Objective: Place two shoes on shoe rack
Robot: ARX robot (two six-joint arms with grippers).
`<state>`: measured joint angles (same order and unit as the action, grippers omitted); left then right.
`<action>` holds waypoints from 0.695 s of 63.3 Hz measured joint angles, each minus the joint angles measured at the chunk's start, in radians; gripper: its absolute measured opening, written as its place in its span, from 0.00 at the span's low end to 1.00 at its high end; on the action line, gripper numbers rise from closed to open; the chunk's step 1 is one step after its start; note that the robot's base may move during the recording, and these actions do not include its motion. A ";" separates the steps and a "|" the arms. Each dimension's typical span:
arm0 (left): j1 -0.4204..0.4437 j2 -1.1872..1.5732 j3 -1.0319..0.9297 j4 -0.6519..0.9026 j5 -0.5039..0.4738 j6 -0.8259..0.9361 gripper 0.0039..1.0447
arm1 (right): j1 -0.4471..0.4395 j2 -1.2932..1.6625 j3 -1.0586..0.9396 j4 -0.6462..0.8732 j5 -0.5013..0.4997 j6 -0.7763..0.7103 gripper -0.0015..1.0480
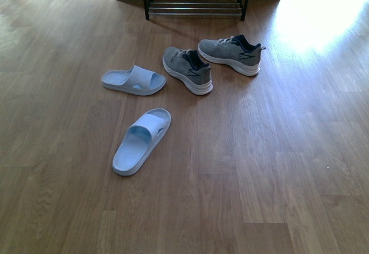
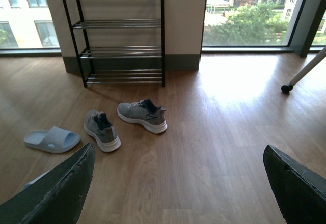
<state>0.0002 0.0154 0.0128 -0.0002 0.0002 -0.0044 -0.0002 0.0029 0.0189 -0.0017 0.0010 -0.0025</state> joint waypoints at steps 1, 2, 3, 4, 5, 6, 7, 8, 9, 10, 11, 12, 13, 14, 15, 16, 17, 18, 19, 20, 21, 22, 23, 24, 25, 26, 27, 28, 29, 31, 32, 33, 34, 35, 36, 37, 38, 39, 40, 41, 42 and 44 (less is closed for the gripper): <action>0.000 0.000 0.000 0.000 0.000 0.000 0.91 | 0.000 0.000 0.000 0.000 0.000 0.000 0.91; 0.000 0.000 0.000 0.000 0.000 0.000 0.91 | 0.000 0.000 0.000 0.000 0.000 0.000 0.91; 0.000 0.000 0.000 0.000 0.000 0.000 0.91 | 0.000 0.000 0.000 0.000 0.000 0.000 0.91; 0.000 0.000 0.000 0.000 0.000 0.000 0.91 | 0.000 0.000 0.000 0.000 0.000 0.000 0.91; 0.000 0.000 0.000 0.000 0.000 0.000 0.91 | 0.000 0.000 0.000 0.000 0.000 0.000 0.91; 0.000 0.000 0.000 0.000 0.000 0.000 0.91 | 0.000 0.000 0.000 0.000 0.000 0.000 0.91; 0.000 0.000 0.000 0.000 0.000 0.000 0.91 | 0.000 0.000 0.000 0.000 0.000 0.000 0.91; 0.000 0.000 0.000 0.000 0.000 0.000 0.91 | 0.000 0.000 0.000 0.000 0.000 0.000 0.91; 0.000 0.000 0.000 0.000 0.000 0.000 0.91 | 0.000 0.000 0.000 0.000 0.000 0.000 0.91; 0.000 0.000 0.000 0.000 0.000 0.000 0.91 | 0.000 0.000 0.000 0.000 0.000 0.000 0.91; 0.000 0.000 0.000 0.000 0.000 0.000 0.91 | 0.000 0.000 0.000 0.000 0.000 0.000 0.91; 0.000 0.000 0.000 0.000 0.000 0.000 0.91 | 0.000 0.000 0.000 0.000 0.000 0.000 0.91; 0.000 0.000 0.000 0.000 0.000 0.000 0.91 | 0.000 0.000 0.000 0.000 0.000 0.000 0.91; 0.000 0.000 0.000 0.000 0.000 0.000 0.91 | 0.000 0.000 0.000 0.000 0.000 0.000 0.91; 0.000 0.000 0.000 0.000 0.000 0.000 0.91 | 0.000 0.000 0.000 0.000 0.000 0.000 0.91; 0.000 0.000 0.000 0.000 0.000 0.000 0.91 | 0.000 0.000 0.000 0.000 0.000 0.000 0.91; 0.000 0.000 0.000 0.000 0.000 0.000 0.91 | 0.000 0.000 0.000 0.000 0.000 0.000 0.91; 0.000 0.000 0.000 0.000 0.000 0.000 0.91 | 0.000 0.000 0.000 0.000 0.000 0.000 0.91; 0.000 0.000 0.000 0.000 0.000 0.000 0.91 | 0.000 0.000 0.000 0.000 0.000 0.000 0.91; 0.000 0.000 0.000 0.000 0.000 0.000 0.91 | 0.000 0.000 0.000 0.000 0.000 0.000 0.91; 0.000 0.000 0.000 0.000 0.000 0.000 0.91 | 0.000 0.000 0.000 0.000 0.000 0.000 0.91; 0.000 0.000 0.000 0.000 0.000 0.000 0.91 | 0.000 0.000 0.000 0.000 0.000 0.000 0.91; 0.000 0.000 0.000 0.000 0.000 0.000 0.91 | 0.000 0.000 0.000 0.000 0.000 0.000 0.91; 0.000 0.000 0.000 0.000 0.000 0.000 0.91 | 0.000 0.000 0.000 0.000 0.000 0.000 0.91; 0.000 0.000 0.000 0.000 0.000 0.000 0.91 | 0.000 0.000 0.000 0.000 0.000 0.000 0.91; 0.000 0.000 0.000 0.000 0.000 0.000 0.91 | 0.000 0.000 0.000 0.000 0.000 0.000 0.91; 0.000 0.000 0.000 0.000 0.000 0.000 0.91 | 0.000 0.000 0.000 0.000 0.000 0.000 0.91; 0.000 0.000 0.000 0.000 0.000 0.000 0.91 | 0.000 0.000 0.000 0.000 0.000 0.000 0.91; 0.000 0.000 0.000 0.000 0.000 0.000 0.91 | 0.000 0.000 0.000 0.000 0.000 0.000 0.91; 0.000 0.000 0.000 0.000 0.000 0.000 0.91 | 0.000 0.000 0.000 0.000 0.000 0.000 0.91; 0.000 0.000 0.000 0.000 0.000 0.000 0.91 | 0.000 0.000 0.000 0.000 0.000 0.000 0.91; 0.000 0.000 0.000 0.000 0.000 0.000 0.91 | 0.000 0.000 0.000 0.000 0.000 0.000 0.91; 0.000 0.000 0.000 0.000 0.000 0.000 0.91 | 0.000 0.000 0.000 0.000 0.000 0.000 0.91; 0.000 0.000 0.000 0.000 0.000 0.000 0.91 | 0.000 0.000 0.000 0.000 0.000 0.000 0.91; 0.000 0.000 0.000 0.000 0.000 0.000 0.91 | 0.000 0.000 0.000 0.000 0.000 0.000 0.91; 0.000 0.000 0.000 0.000 0.000 0.000 0.91 | 0.000 0.000 0.000 0.000 0.000 0.000 0.91; 0.000 0.000 0.000 0.000 0.000 0.000 0.91 | 0.000 0.000 0.000 0.000 0.000 0.000 0.91; 0.000 0.000 0.000 0.000 0.000 0.000 0.91 | 0.000 0.000 0.000 0.000 0.000 0.000 0.91; 0.000 0.000 0.000 0.000 0.000 0.000 0.91 | 0.000 0.000 0.000 0.000 0.000 0.000 0.91; 0.000 0.000 0.000 0.000 0.000 0.000 0.91 | 0.000 0.000 0.000 0.000 0.000 0.000 0.91; 0.000 0.000 0.000 0.000 0.000 0.000 0.91 | 0.000 0.000 0.000 0.000 0.000 0.000 0.91; 0.000 0.000 0.000 0.000 0.000 0.000 0.91 | 0.000 0.000 0.000 0.000 0.000 0.000 0.91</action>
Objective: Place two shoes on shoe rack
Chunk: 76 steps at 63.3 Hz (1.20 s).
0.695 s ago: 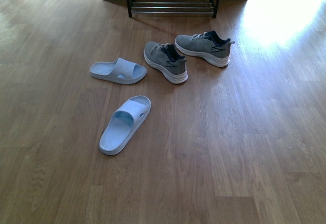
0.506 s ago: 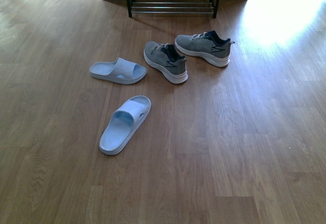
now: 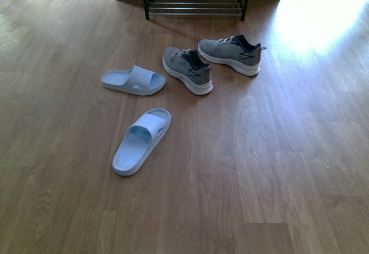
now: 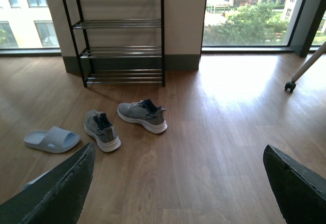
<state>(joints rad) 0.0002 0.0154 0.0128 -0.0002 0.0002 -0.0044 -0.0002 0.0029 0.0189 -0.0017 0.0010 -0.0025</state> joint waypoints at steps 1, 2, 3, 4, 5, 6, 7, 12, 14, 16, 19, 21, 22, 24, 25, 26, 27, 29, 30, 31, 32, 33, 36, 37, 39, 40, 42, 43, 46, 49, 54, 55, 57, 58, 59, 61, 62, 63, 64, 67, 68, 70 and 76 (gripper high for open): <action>0.000 0.000 0.000 0.000 0.000 0.000 0.91 | 0.000 0.000 0.000 0.000 0.000 0.000 0.91; 0.000 0.000 0.000 0.000 0.000 0.000 0.91 | 0.000 0.000 0.000 0.000 0.000 0.000 0.91; 0.000 0.000 0.000 0.000 0.000 0.000 0.91 | 0.000 0.000 0.000 0.000 0.000 0.000 0.91; 0.000 0.000 0.000 0.000 0.000 0.000 0.91 | 0.000 0.000 0.000 0.000 0.000 0.000 0.91; 0.000 0.000 0.000 0.000 0.000 0.000 0.91 | 0.000 0.000 0.000 0.000 0.000 0.000 0.91; 0.000 0.000 0.000 0.000 0.000 0.000 0.91 | 0.000 0.000 0.000 0.000 0.000 0.000 0.91; 0.000 0.000 0.000 0.000 0.000 0.000 0.91 | 0.000 0.000 0.000 0.000 0.000 0.000 0.91; 0.000 0.000 0.000 0.000 0.000 0.000 0.91 | 0.000 0.000 0.000 0.000 0.000 0.000 0.91; 0.000 0.000 0.000 0.000 0.000 0.000 0.91 | 0.000 0.000 0.000 0.000 0.000 0.000 0.91; 0.000 0.000 0.000 0.000 0.000 0.000 0.91 | 0.000 0.000 0.000 0.000 0.000 0.000 0.91; 0.000 0.000 0.000 0.000 0.000 0.000 0.91 | 0.000 0.000 0.000 0.000 0.000 0.000 0.91; 0.000 0.000 0.000 0.000 0.000 0.000 0.91 | 0.000 0.000 0.000 0.000 0.000 0.000 0.91; 0.000 0.000 0.000 0.000 0.000 0.000 0.91 | 0.000 0.000 0.000 0.000 0.000 0.000 0.91; 0.000 0.000 0.000 0.000 0.000 0.000 0.91 | 0.000 0.000 0.000 0.000 0.000 0.000 0.91; 0.000 0.000 0.000 0.000 0.000 0.000 0.91 | 0.000 0.000 0.000 0.000 0.000 0.000 0.91; 0.000 0.000 0.000 0.000 0.000 0.000 0.91 | 0.000 0.000 0.000 0.000 0.000 0.000 0.91; 0.000 0.000 0.000 0.000 0.000 0.000 0.91 | 0.000 0.000 0.000 0.000 0.000 0.000 0.91; 0.000 0.000 0.000 0.000 0.000 0.000 0.91 | 0.000 0.000 0.000 0.000 0.000 0.000 0.91; 0.000 0.000 0.000 0.000 0.000 0.000 0.91 | 0.000 0.000 0.000 0.000 0.000 0.000 0.91; 0.000 0.000 0.000 0.000 0.000 0.000 0.91 | 0.000 0.000 0.000 0.000 0.000 0.000 0.91; 0.000 0.000 0.000 0.000 0.000 0.000 0.91 | 0.000 0.000 0.000 0.000 0.000 0.000 0.91; 0.000 0.000 0.000 0.000 0.000 0.000 0.91 | 0.000 0.000 0.000 0.000 0.000 0.000 0.91; 0.000 0.000 0.000 0.000 0.000 0.000 0.91 | 0.000 0.000 0.000 0.000 0.000 0.000 0.91; 0.000 0.000 0.000 0.000 0.000 0.000 0.91 | 0.000 0.000 0.000 0.000 0.000 0.000 0.91; 0.000 0.000 0.000 0.000 0.000 0.000 0.91 | 0.000 0.000 0.000 0.000 0.000 0.000 0.91; 0.000 0.000 0.000 0.000 0.000 0.000 0.91 | 0.000 0.000 0.000 0.000 0.000 0.000 0.91; 0.000 0.000 0.000 0.000 0.000 0.000 0.91 | 0.000 0.000 0.000 0.000 0.000 0.000 0.91; 0.000 0.000 0.000 0.000 0.000 0.000 0.91 | 0.000 0.000 0.000 0.000 0.000 0.000 0.91; 0.000 0.000 0.000 0.000 0.000 0.000 0.91 | 0.000 0.000 0.000 0.000 0.000 0.000 0.91; 0.000 0.000 0.000 0.000 0.000 0.000 0.91 | 0.000 0.000 0.000 0.000 0.000 0.000 0.91; 0.000 0.000 0.000 0.000 0.000 0.000 0.91 | 0.000 0.000 0.000 0.000 0.000 0.000 0.91; 0.000 0.000 0.000 0.000 0.000 0.000 0.91 | 0.000 0.000 0.000 0.000 0.000 0.000 0.91; 0.000 0.000 0.000 0.000 0.000 0.000 0.91 | 0.000 0.000 0.000 0.000 0.000 0.000 0.91; 0.000 0.000 0.000 0.000 0.000 0.000 0.91 | 0.000 0.000 0.000 0.000 0.000 0.000 0.91; 0.000 0.000 0.000 0.000 0.000 0.000 0.91 | 0.000 0.000 0.000 0.000 0.000 0.000 0.91; 0.000 0.000 0.000 0.000 0.000 0.000 0.91 | 0.000 0.000 0.000 0.000 0.000 0.000 0.91; 0.000 0.000 0.000 0.000 0.000 0.000 0.91 | 0.000 0.000 0.000 0.000 0.000 0.000 0.91; 0.000 0.000 0.000 0.000 0.000 0.000 0.91 | 0.000 0.000 0.000 0.000 0.000 0.000 0.91; 0.000 0.000 0.000 0.000 0.000 0.000 0.91 | 0.000 0.000 0.000 0.000 0.000 0.000 0.91; 0.000 0.000 0.000 0.000 0.000 0.000 0.91 | 0.000 0.000 0.000 0.000 0.000 0.000 0.91; 0.000 0.000 0.000 0.000 0.000 0.000 0.91 | 0.000 0.000 0.000 0.000 0.000 0.000 0.91; 0.000 0.000 0.000 0.000 0.000 0.000 0.91 | 0.000 0.000 0.000 0.000 0.000 0.000 0.91; 0.000 0.000 0.000 0.000 0.000 0.000 0.91 | 0.000 0.000 0.000 0.000 0.000 0.000 0.91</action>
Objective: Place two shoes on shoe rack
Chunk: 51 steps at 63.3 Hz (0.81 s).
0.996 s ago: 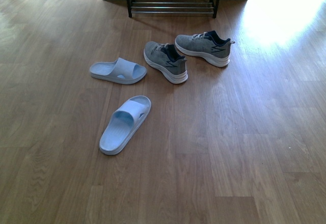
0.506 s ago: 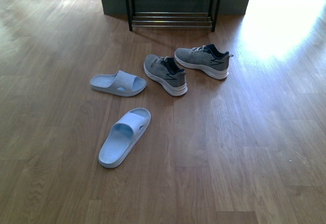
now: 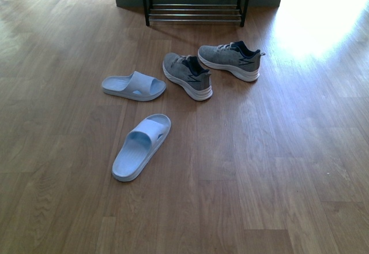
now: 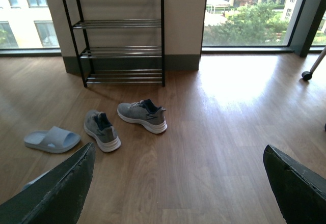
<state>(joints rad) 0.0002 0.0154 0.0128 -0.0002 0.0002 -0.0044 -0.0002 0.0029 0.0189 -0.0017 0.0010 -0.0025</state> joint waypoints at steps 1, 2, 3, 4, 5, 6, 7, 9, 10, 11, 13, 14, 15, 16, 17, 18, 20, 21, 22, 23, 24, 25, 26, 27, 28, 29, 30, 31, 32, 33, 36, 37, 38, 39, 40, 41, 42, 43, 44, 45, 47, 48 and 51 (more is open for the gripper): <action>0.000 0.000 0.000 0.000 0.000 0.000 0.91 | 0.000 0.000 0.000 0.000 0.000 0.000 0.91; 0.000 0.000 0.000 0.000 0.000 0.000 0.91 | 0.000 0.000 0.000 0.000 0.000 0.000 0.91; 0.000 0.000 0.000 0.000 0.000 0.000 0.91 | 0.000 0.000 0.000 0.000 0.000 0.000 0.91; 0.000 0.000 0.000 0.000 0.000 0.000 0.91 | 0.000 0.000 0.000 0.000 0.000 0.000 0.91; 0.000 0.000 0.000 0.000 0.000 0.000 0.91 | 0.000 0.000 0.000 0.000 0.000 0.000 0.91; 0.000 0.000 0.000 0.000 0.000 0.000 0.91 | 0.000 0.000 0.000 0.000 0.000 0.000 0.91; 0.000 0.000 0.000 0.000 0.000 0.000 0.91 | 0.000 0.000 0.000 0.000 0.000 0.000 0.91; 0.000 0.000 0.000 0.000 0.000 0.000 0.91 | 0.000 0.000 0.000 0.000 0.000 0.000 0.91; 0.000 0.000 0.000 0.000 0.000 0.000 0.91 | 0.000 0.000 0.000 0.000 0.000 0.000 0.91; 0.000 0.000 0.000 0.000 0.000 0.000 0.91 | 0.000 0.000 0.000 0.000 0.000 0.000 0.91; 0.000 0.000 0.000 0.000 0.000 0.000 0.91 | 0.000 0.000 0.000 0.000 0.000 0.000 0.91; 0.000 0.000 0.000 0.000 0.000 0.000 0.91 | 0.000 0.000 0.000 0.000 0.000 0.000 0.91; 0.000 0.000 0.000 0.000 0.000 0.000 0.91 | 0.000 0.000 0.000 0.000 0.000 0.000 0.91; 0.000 0.000 0.000 0.000 0.000 0.000 0.91 | 0.000 0.000 0.000 0.000 0.000 0.000 0.91; 0.000 0.000 0.000 0.000 0.000 0.000 0.91 | 0.000 0.000 0.000 0.000 0.000 0.000 0.91; 0.000 0.000 0.000 0.000 0.000 0.000 0.91 | 0.000 0.000 0.000 0.000 0.000 0.000 0.91; 0.000 0.000 0.000 0.000 0.000 0.000 0.91 | 0.000 0.000 0.000 0.000 0.000 0.000 0.91; 0.000 0.000 0.000 0.000 0.000 0.000 0.91 | 0.000 0.000 0.000 0.000 0.000 0.000 0.91; 0.000 0.000 0.000 0.000 0.000 0.000 0.91 | 0.000 0.000 0.000 0.000 0.000 0.000 0.91; 0.000 0.000 0.000 0.000 0.000 0.000 0.91 | 0.000 0.000 0.000 0.000 0.000 0.000 0.91; 0.000 0.000 0.000 0.000 0.000 0.000 0.91 | 0.000 0.000 0.000 0.000 0.000 0.000 0.91; 0.000 0.000 0.000 0.000 0.000 0.000 0.91 | 0.000 0.000 0.000 0.000 0.000 0.000 0.91; 0.000 0.000 0.000 0.000 0.000 0.000 0.91 | 0.000 0.000 0.000 0.000 0.000 0.000 0.91; 0.000 0.000 0.000 0.000 0.000 0.000 0.91 | 0.000 0.000 0.000 0.000 0.000 0.000 0.91; 0.000 0.000 0.000 0.000 0.000 0.000 0.91 | 0.000 0.000 0.000 0.000 0.000 0.000 0.91; 0.000 0.000 0.000 0.000 0.000 0.000 0.91 | 0.000 0.000 0.000 0.000 0.000 0.000 0.91; 0.000 0.000 0.000 0.000 0.000 0.000 0.91 | 0.000 0.000 0.000 0.000 0.000 0.000 0.91; 0.000 0.000 0.000 0.000 0.000 0.000 0.91 | 0.000 0.000 0.000 0.000 0.000 0.000 0.91; 0.000 0.000 0.000 0.000 0.000 0.000 0.91 | 0.000 0.000 0.000 0.000 0.000 0.000 0.91; 0.000 0.000 0.000 0.000 0.000 0.000 0.91 | 0.000 0.000 0.000 0.000 0.000 0.000 0.91; 0.000 0.000 0.000 0.000 0.000 0.000 0.91 | 0.000 0.000 0.000 0.000 0.000 0.000 0.91; 0.000 0.000 0.000 0.000 0.000 0.000 0.91 | 0.000 0.000 0.000 0.000 0.000 0.000 0.91; 0.000 0.000 0.000 0.000 0.000 0.000 0.91 | 0.000 0.000 0.000 0.000 0.000 0.000 0.91; 0.000 0.000 0.000 0.000 0.000 0.000 0.91 | 0.000 0.000 0.000 0.000 0.000 0.000 0.91; 0.000 0.000 0.000 0.000 0.000 0.000 0.91 | 0.000 0.000 0.000 0.000 0.000 0.000 0.91; 0.000 0.000 0.000 0.000 0.000 0.000 0.91 | 0.000 0.000 0.000 0.000 0.000 0.000 0.91; 0.000 0.000 0.000 0.000 0.000 0.000 0.91 | 0.000 0.000 0.000 0.000 0.000 0.000 0.91; 0.000 0.000 0.000 0.000 0.000 0.000 0.91 | 0.000 0.000 0.000 0.000 0.000 0.000 0.91; 0.000 0.000 0.000 0.000 0.000 0.000 0.91 | 0.000 0.000 0.000 0.000 0.000 0.000 0.91; 0.000 0.000 0.000 0.000 0.000 0.000 0.91 | 0.000 0.000 0.000 0.000 0.000 0.000 0.91; 0.000 0.000 0.000 0.000 0.000 0.000 0.91 | 0.000 0.000 0.000 0.000 0.000 0.000 0.91; 0.000 0.000 0.000 0.000 0.000 0.000 0.91 | 0.000 0.000 0.000 0.000 0.000 0.000 0.91; 0.000 0.000 0.000 0.000 0.000 0.000 0.91 | 0.000 0.000 0.000 0.000 0.000 0.000 0.91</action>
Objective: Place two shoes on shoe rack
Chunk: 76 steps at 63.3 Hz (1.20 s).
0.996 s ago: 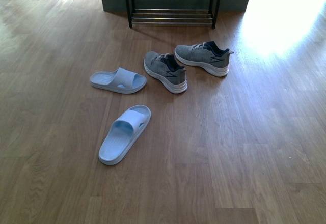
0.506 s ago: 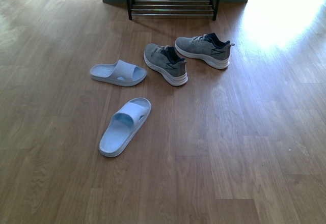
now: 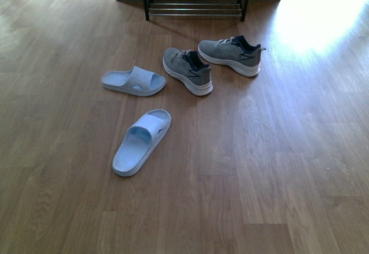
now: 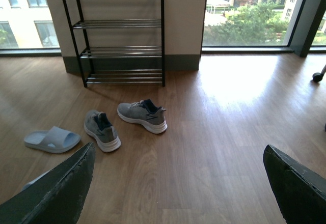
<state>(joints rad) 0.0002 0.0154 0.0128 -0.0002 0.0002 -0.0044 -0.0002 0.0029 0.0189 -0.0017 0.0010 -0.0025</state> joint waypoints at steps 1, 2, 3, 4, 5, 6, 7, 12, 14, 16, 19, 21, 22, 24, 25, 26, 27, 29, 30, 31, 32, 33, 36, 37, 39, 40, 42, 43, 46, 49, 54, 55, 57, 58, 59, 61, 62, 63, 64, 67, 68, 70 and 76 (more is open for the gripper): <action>0.000 0.000 0.000 0.000 0.000 0.000 0.91 | 0.000 0.000 0.000 0.000 0.000 0.000 0.91; 0.000 0.000 0.000 0.000 0.000 0.000 0.91 | 0.000 0.000 0.000 0.000 0.000 0.000 0.91; 0.000 0.000 0.000 0.000 0.000 0.000 0.91 | 0.000 0.000 0.000 0.000 0.000 0.000 0.91; 0.000 0.000 0.000 0.000 0.000 0.000 0.91 | 0.000 0.000 0.000 0.000 0.000 0.000 0.91; 0.000 0.000 0.000 0.000 0.000 0.000 0.91 | 0.000 0.000 0.000 0.000 0.000 0.000 0.91; 0.000 0.000 0.000 0.000 0.000 0.000 0.91 | 0.000 0.000 0.000 0.000 0.000 0.000 0.91; 0.000 0.000 0.000 0.000 0.000 0.000 0.91 | 0.000 0.000 0.000 0.000 0.000 0.000 0.91; 0.000 0.000 0.000 0.000 0.000 0.000 0.91 | 0.000 0.000 0.000 0.000 0.000 0.000 0.91; 0.000 0.000 0.000 0.000 0.000 0.000 0.91 | 0.000 0.000 0.000 0.000 0.000 0.000 0.91; 0.000 0.000 0.000 0.000 0.000 0.000 0.91 | 0.000 0.000 0.000 0.000 0.000 0.000 0.91; 0.000 0.000 0.000 0.000 0.000 0.000 0.91 | 0.000 0.000 0.000 0.000 0.000 0.000 0.91; 0.000 0.000 0.000 0.000 0.000 0.000 0.91 | 0.000 0.000 0.000 0.000 0.000 0.000 0.91; 0.000 0.000 0.000 0.000 0.000 0.000 0.91 | 0.000 0.000 0.000 0.000 0.000 0.000 0.91; 0.000 0.000 0.000 0.000 0.000 0.000 0.91 | 0.000 0.000 0.000 0.000 0.000 0.000 0.91; 0.000 0.000 0.000 0.000 0.000 0.000 0.91 | 0.000 0.000 0.000 0.000 0.000 0.000 0.91; 0.000 0.000 0.000 0.000 0.000 0.000 0.91 | 0.000 0.000 0.000 0.000 0.000 0.000 0.91; 0.000 0.000 0.000 0.000 0.000 0.000 0.91 | 0.000 0.000 0.000 0.000 0.000 0.000 0.91; 0.000 0.000 0.000 0.000 0.000 0.000 0.91 | 0.000 0.000 0.000 0.000 0.000 0.000 0.91; 0.000 0.000 0.000 0.000 0.000 0.000 0.91 | 0.000 0.000 0.000 0.000 0.000 0.000 0.91; 0.000 0.000 0.000 0.000 0.000 0.000 0.91 | 0.000 0.000 0.000 0.000 0.000 0.000 0.91; 0.000 0.000 0.000 0.000 0.000 0.000 0.91 | 0.000 0.000 0.000 0.000 0.000 0.000 0.91; 0.000 0.000 0.000 0.000 0.000 0.000 0.91 | 0.000 0.000 0.000 0.000 0.000 0.000 0.91; 0.000 0.000 0.000 0.000 0.000 0.000 0.91 | 0.000 0.000 0.000 0.000 0.000 0.000 0.91; 0.000 0.000 0.000 0.000 0.000 0.000 0.91 | 0.000 0.000 0.000 0.000 0.000 0.000 0.91; 0.000 0.000 0.000 0.000 0.000 0.000 0.91 | 0.000 0.000 0.000 0.000 0.000 0.000 0.91; 0.000 0.000 0.000 0.000 0.000 0.000 0.91 | 0.000 0.000 0.000 0.000 0.000 0.000 0.91; 0.000 0.000 0.000 0.000 0.000 0.000 0.91 | 0.000 0.000 0.000 0.000 0.000 0.000 0.91; 0.000 0.000 0.000 0.000 0.000 0.000 0.91 | 0.000 0.000 0.000 0.000 0.000 0.000 0.91; 0.000 0.000 0.000 0.000 0.000 0.000 0.91 | 0.000 0.000 0.000 0.000 0.000 0.000 0.91; 0.000 0.000 0.000 0.000 0.000 0.000 0.91 | 0.000 0.000 0.000 0.000 0.000 0.000 0.91; 0.000 0.000 0.000 0.000 0.000 0.000 0.91 | 0.000 0.000 0.000 0.000 0.000 0.000 0.91; 0.000 0.000 0.000 0.000 0.000 0.000 0.91 | 0.000 0.000 0.000 0.000 0.000 0.000 0.91; 0.000 0.000 0.000 0.000 0.000 0.000 0.91 | 0.000 0.000 0.000 0.000 0.000 0.000 0.91; 0.000 0.000 0.000 0.000 0.000 0.000 0.91 | 0.000 0.000 0.000 0.000 0.000 0.000 0.91; 0.000 0.000 0.000 0.000 0.000 0.000 0.91 | 0.000 0.000 0.000 0.000 0.000 0.000 0.91; 0.000 0.000 0.000 0.000 0.000 0.000 0.91 | 0.000 0.000 0.000 0.000 0.000 0.000 0.91; 0.000 0.000 0.000 0.000 0.000 0.000 0.91 | 0.000 0.000 0.000 0.000 0.000 0.000 0.91; 0.000 0.000 0.000 0.000 0.000 0.000 0.91 | 0.000 0.000 0.000 0.000 0.000 0.000 0.91; 0.000 0.000 0.000 0.000 0.000 0.000 0.91 | 0.000 0.000 0.000 0.000 0.000 0.000 0.91; 0.000 0.000 0.000 0.000 0.000 0.000 0.91 | 0.000 0.000 0.000 0.000 0.000 0.000 0.91; 0.000 0.000 0.000 0.000 0.000 0.000 0.91 | 0.000 0.000 0.000 0.000 0.000 0.000 0.91; 0.000 0.000 0.000 0.000 0.000 0.000 0.91 | 0.000 0.000 0.000 0.000 0.000 0.000 0.91; 0.000 0.000 0.000 0.000 0.000 0.000 0.91 | 0.000 0.000 0.000 0.000 -0.002 0.000 0.91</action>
<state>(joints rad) 0.0002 0.0154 0.0128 -0.0002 -0.0002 -0.0044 -0.0002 0.0029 0.0189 -0.0017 -0.0006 -0.0025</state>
